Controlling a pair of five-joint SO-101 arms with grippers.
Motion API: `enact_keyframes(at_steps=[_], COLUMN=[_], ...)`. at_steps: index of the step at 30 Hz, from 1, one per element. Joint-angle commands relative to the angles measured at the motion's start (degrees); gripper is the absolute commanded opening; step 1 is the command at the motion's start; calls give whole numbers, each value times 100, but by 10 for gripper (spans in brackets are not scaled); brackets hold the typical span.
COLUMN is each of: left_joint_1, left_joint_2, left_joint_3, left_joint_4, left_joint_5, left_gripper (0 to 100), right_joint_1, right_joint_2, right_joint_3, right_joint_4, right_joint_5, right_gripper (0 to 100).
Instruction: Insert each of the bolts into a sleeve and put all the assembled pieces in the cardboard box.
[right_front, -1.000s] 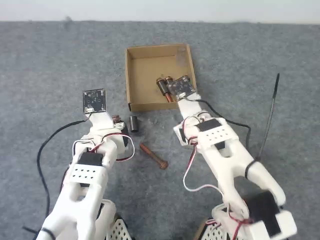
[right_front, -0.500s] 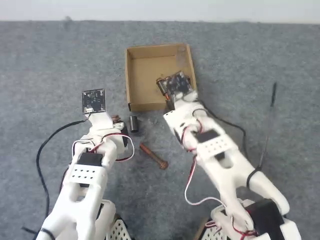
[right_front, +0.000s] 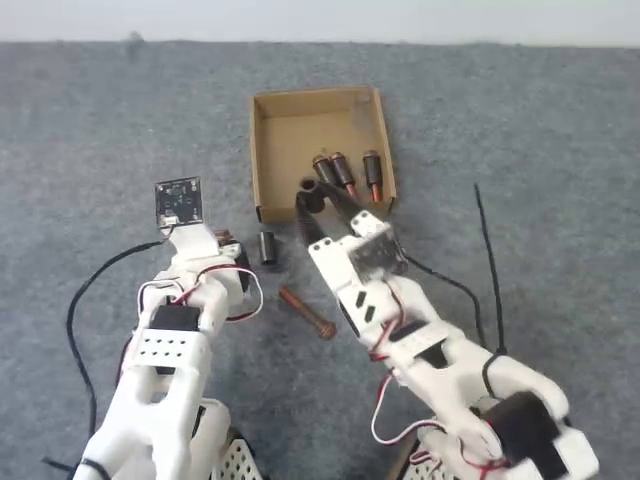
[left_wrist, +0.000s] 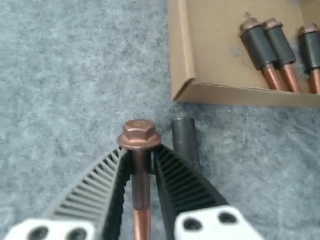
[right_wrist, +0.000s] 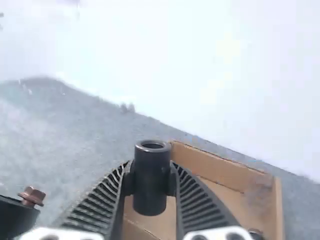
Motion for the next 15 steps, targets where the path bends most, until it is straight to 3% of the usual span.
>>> enact_keyframes(at_steps=[1, 6, 15], left_joint_1=[-18, 9, -26], left_joint_2=[-9, -53, -18], left_joint_3=[-101, -101, -66], left_joint_4=[-176, -176, -659], left_joint_5=[-62, -53, -44], left_gripper=[12, 12, 12], right_joint_1=[-48, -101, -1007], right_joint_2=[470, 1297, 1815], right_joint_3=[237, 536, 1407], right_joint_4=[-1349, -2510, -3486], right_joint_5=[-484, -527, -527], right_gripper=[6, 6, 6])
